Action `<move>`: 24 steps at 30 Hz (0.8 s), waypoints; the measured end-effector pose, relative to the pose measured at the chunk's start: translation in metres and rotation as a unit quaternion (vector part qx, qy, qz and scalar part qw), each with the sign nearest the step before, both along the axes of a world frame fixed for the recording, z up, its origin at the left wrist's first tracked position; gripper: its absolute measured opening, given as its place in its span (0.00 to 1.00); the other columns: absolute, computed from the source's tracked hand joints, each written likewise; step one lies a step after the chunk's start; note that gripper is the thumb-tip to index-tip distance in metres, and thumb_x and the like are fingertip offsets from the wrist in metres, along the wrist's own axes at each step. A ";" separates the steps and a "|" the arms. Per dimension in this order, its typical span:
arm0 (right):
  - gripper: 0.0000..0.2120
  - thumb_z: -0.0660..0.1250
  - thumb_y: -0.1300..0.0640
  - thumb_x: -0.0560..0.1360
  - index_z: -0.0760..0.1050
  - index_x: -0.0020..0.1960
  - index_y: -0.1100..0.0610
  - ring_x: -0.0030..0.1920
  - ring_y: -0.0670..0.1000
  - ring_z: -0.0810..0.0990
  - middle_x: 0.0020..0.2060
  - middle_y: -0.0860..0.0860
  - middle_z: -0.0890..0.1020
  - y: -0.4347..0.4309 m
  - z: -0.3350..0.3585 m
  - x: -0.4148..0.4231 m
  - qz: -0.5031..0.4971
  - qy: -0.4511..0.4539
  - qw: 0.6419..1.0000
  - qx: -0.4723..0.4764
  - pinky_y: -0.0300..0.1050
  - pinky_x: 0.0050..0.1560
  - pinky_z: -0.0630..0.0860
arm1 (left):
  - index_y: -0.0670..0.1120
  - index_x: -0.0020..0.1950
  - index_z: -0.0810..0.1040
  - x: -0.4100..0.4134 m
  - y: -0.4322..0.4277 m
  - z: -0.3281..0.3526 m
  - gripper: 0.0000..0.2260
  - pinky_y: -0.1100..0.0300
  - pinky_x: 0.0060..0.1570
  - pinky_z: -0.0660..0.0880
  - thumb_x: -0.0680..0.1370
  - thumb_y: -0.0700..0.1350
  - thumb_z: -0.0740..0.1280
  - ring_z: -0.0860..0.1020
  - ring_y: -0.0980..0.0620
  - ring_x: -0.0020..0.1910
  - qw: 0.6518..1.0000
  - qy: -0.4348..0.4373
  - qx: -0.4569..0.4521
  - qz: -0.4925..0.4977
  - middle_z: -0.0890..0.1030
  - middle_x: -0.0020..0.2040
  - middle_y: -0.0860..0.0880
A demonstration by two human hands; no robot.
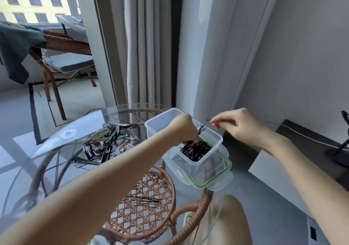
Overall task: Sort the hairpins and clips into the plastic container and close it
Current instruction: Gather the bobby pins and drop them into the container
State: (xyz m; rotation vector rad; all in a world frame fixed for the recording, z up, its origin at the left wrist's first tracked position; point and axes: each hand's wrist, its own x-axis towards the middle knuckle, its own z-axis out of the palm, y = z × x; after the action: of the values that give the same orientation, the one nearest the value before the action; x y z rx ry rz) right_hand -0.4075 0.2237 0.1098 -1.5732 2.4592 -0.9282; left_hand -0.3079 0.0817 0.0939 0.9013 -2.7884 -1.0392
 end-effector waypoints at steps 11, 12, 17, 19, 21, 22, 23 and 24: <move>0.10 0.64 0.66 0.75 0.83 0.50 0.58 0.42 0.48 0.82 0.40 0.48 0.84 0.008 0.007 0.025 0.004 0.073 0.997 -0.029 0.44 0.47 0.77 | 0.37 0.42 0.81 0.004 0.000 0.010 0.16 0.63 0.27 0.68 0.72 0.51 0.70 0.68 0.49 0.25 0.987 -0.024 -0.120 -0.104 0.76 0.32 0.44; 0.10 0.64 0.66 0.75 0.82 0.50 0.58 0.43 0.47 0.82 0.41 0.49 0.85 0.006 0.010 0.031 0.007 0.072 0.997 -0.038 0.43 0.48 0.77 | 0.37 0.44 0.82 0.011 -0.006 0.014 0.15 0.66 0.25 0.69 0.72 0.50 0.69 0.69 0.50 0.26 0.992 0.000 -0.090 -0.092 0.78 0.34 0.44; 0.09 0.69 0.56 0.73 0.81 0.52 0.49 0.43 0.43 0.80 0.43 0.42 0.83 -0.005 0.007 0.081 0.099 -0.029 0.995 -0.012 0.33 0.45 0.75 | 0.42 0.47 0.83 0.072 -0.040 0.023 0.11 0.57 0.47 0.80 0.75 0.49 0.66 0.80 0.49 0.38 0.996 0.071 -0.056 -0.024 0.84 0.44 0.42; 0.15 0.70 0.50 0.72 0.78 0.58 0.50 0.42 0.41 0.77 0.45 0.42 0.80 -0.011 -0.013 0.104 0.149 0.001 0.981 0.122 0.34 0.45 0.71 | 0.44 0.50 0.83 0.110 -0.052 0.018 0.11 0.59 0.46 0.78 0.75 0.48 0.65 0.79 0.51 0.40 0.994 0.033 -0.105 -0.004 0.84 0.47 0.45; 0.24 0.70 0.44 0.70 0.73 0.63 0.51 0.46 0.42 0.74 0.51 0.45 0.78 -0.017 -0.039 0.125 0.167 0.062 0.957 0.230 0.38 0.49 0.70 | 0.45 0.53 0.81 0.154 -0.063 0.007 0.13 0.61 0.46 0.75 0.75 0.51 0.66 0.76 0.52 0.43 0.984 -0.068 -0.163 -0.002 0.82 0.51 0.47; 0.28 0.70 0.42 0.69 0.71 0.65 0.53 0.51 0.46 0.75 0.54 0.47 0.77 -0.020 -0.053 0.132 0.164 0.079 0.947 0.264 0.41 0.52 0.71 | 0.46 0.56 0.78 0.176 -0.068 -0.003 0.15 0.61 0.47 0.74 0.74 0.54 0.66 0.74 0.53 0.45 0.975 -0.126 -0.181 -0.007 0.80 0.54 0.48; 0.30 0.70 0.41 0.68 0.69 0.64 0.54 0.56 0.49 0.75 0.57 0.49 0.75 -0.024 -0.065 0.138 0.156 0.080 0.942 0.288 0.44 0.56 0.72 | 0.48 0.59 0.75 0.197 -0.071 -0.014 0.19 0.60 0.49 0.74 0.72 0.56 0.67 0.73 0.53 0.48 0.967 -0.176 -0.186 -0.007 0.78 0.57 0.47; 0.32 0.71 0.40 0.67 0.68 0.64 0.55 0.58 0.52 0.74 0.57 0.51 0.74 -0.029 -0.075 0.141 0.145 0.071 0.940 0.300 0.47 0.58 0.72 | 0.50 0.63 0.72 0.215 -0.072 -0.025 0.25 0.59 0.53 0.74 0.70 0.59 0.68 0.73 0.52 0.51 0.961 -0.212 -0.176 -0.002 0.75 0.60 0.47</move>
State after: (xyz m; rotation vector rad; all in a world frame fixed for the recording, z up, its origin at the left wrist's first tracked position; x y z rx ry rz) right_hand -0.2662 0.1946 0.0350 -1.7214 2.1895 -0.0046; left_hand -0.0925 0.0098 0.0686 1.1797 -3.1599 -0.3481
